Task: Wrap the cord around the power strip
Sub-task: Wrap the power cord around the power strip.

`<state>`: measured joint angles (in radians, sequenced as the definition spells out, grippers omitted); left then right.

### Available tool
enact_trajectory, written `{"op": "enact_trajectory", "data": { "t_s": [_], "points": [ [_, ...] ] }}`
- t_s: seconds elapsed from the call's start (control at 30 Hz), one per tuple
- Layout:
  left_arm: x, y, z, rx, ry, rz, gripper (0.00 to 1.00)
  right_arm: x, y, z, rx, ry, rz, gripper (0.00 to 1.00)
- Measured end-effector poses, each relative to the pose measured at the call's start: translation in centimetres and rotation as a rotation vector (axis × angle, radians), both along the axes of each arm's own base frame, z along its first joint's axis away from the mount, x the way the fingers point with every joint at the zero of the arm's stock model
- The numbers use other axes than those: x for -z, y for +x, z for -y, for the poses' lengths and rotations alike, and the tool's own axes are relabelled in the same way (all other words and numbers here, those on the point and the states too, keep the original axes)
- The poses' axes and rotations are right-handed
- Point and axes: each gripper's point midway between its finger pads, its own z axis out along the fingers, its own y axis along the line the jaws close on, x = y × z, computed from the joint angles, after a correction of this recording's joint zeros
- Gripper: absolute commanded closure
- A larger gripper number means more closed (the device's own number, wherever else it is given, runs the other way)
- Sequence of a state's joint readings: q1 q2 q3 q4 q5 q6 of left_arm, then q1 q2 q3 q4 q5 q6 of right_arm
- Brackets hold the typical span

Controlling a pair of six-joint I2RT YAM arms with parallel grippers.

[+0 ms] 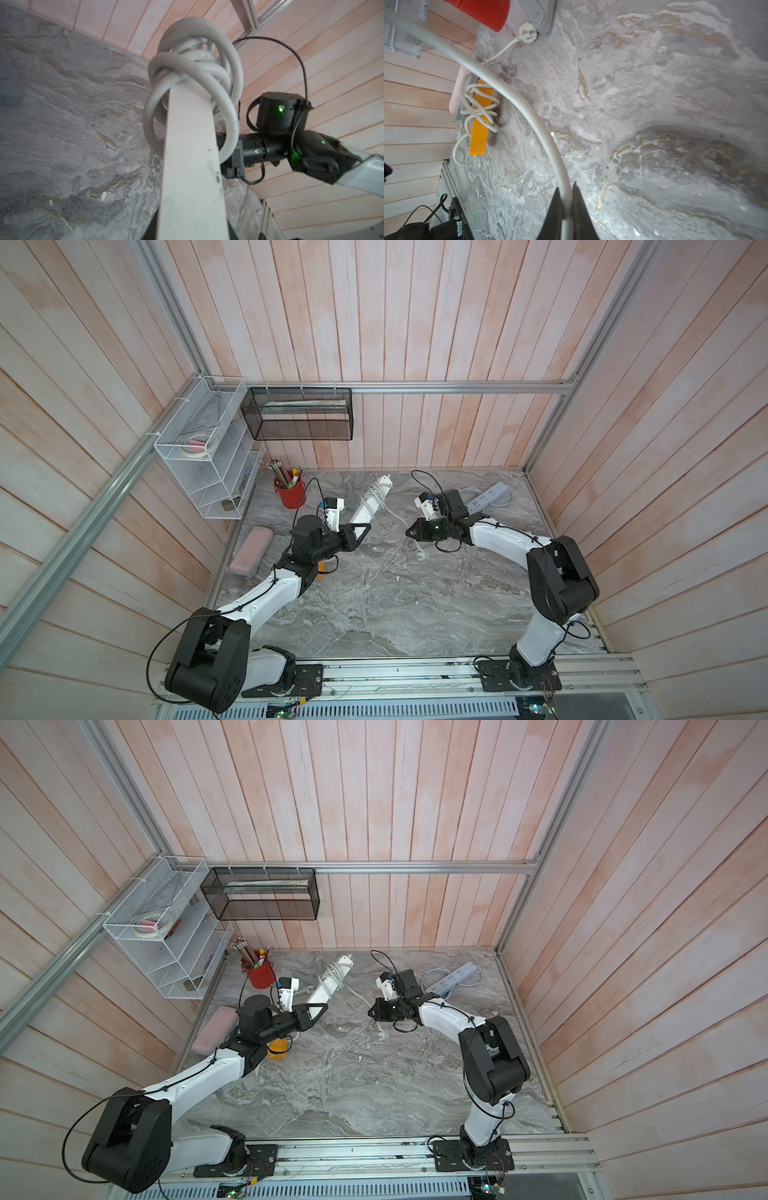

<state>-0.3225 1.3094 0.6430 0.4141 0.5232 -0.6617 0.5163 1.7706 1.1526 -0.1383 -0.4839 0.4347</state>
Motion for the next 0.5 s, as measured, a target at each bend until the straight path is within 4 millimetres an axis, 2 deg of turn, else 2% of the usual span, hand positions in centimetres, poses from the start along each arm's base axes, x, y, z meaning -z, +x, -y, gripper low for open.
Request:
{"op": "enact_trajectory", "data": {
  "t_s": [0.13,0.23,0.37,0.5],
  "points": [
    [0.4,1.5,-0.5,-0.064,0.007,0.000,1.00,-0.3,-2.3,-2.5,-0.044,-0.019,0.024,1.00],
    [1.6,3.3,-1.1,-0.112,0.102,-0.001,1.00,-1.0,-3.5,-3.4,-0.065,-0.078,0.097,1.00],
    [3.8,4.9,-1.2,-0.098,0.289,-0.013,1.00,-3.4,-3.4,-2.5,-0.053,-0.254,0.302,1.00],
    [5.1,4.8,-0.8,-0.022,0.455,-0.001,1.00,-7.0,-3.0,-1.2,-0.084,-0.438,0.554,1.00]
  ]
}}
